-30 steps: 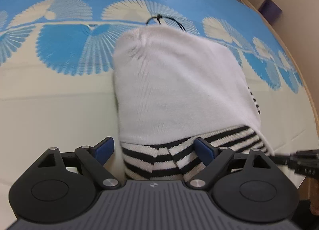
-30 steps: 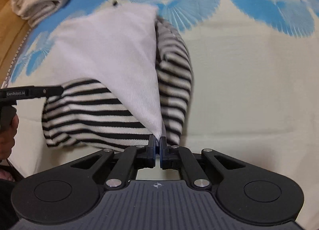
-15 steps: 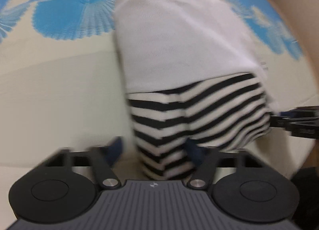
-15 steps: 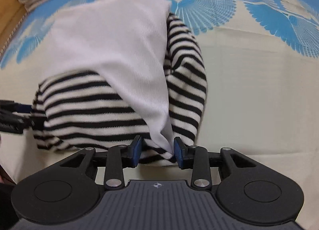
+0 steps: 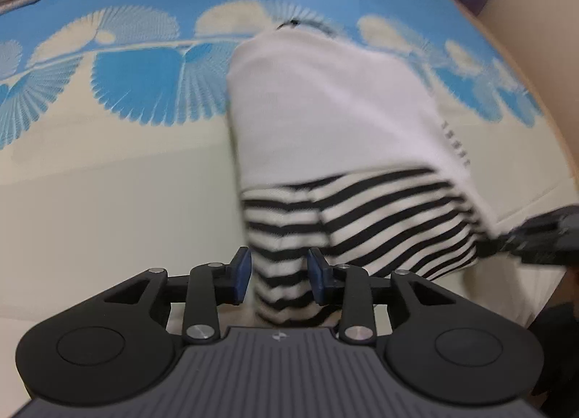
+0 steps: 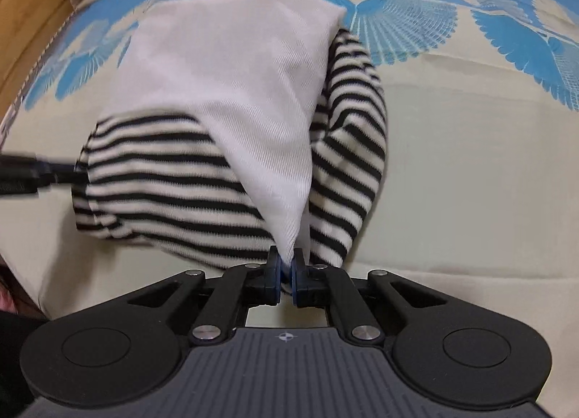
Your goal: Fold small clothes
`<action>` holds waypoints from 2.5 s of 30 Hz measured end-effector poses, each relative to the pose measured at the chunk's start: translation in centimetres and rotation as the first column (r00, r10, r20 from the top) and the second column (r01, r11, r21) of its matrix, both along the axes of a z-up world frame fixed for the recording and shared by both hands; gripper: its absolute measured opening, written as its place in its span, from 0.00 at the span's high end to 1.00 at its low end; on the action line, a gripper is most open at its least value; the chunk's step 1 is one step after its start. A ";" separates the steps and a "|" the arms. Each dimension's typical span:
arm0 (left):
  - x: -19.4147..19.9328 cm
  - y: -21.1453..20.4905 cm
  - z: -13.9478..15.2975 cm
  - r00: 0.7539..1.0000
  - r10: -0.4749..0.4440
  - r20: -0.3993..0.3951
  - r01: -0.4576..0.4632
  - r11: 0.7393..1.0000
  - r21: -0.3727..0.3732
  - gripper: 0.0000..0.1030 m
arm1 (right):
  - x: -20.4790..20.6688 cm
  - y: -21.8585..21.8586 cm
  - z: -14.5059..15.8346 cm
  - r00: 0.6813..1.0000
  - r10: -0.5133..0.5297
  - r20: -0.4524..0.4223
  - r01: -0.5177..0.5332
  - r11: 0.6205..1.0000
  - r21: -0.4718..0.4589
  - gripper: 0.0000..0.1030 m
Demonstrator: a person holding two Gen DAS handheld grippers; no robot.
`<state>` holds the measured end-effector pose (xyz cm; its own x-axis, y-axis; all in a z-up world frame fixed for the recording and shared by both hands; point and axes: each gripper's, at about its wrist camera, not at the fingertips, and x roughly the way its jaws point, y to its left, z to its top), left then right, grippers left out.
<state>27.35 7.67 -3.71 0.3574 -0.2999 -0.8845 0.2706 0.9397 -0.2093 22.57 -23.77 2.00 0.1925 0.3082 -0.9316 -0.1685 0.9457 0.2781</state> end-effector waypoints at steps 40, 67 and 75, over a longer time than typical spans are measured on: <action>-20.5 -9.4 6.4 0.881 0.251 0.400 -0.307 0.948 0.081 0.01 | -18.1 3.0 9.0 0.834 -0.131 0.536 0.221 0.969 -0.107 0.16; -19.8 -9.2 6.0 0.890 0.251 0.381 -0.293 0.954 0.056 0.01 | -17.0 4.1 8.4 0.848 -0.145 0.509 0.235 0.965 -0.118 0.16; -19.7 -9.1 6.0 0.890 0.251 0.381 -0.293 0.955 0.056 0.01 | -17.0 4.2 8.4 0.848 -0.145 0.509 0.236 0.965 -0.118 0.17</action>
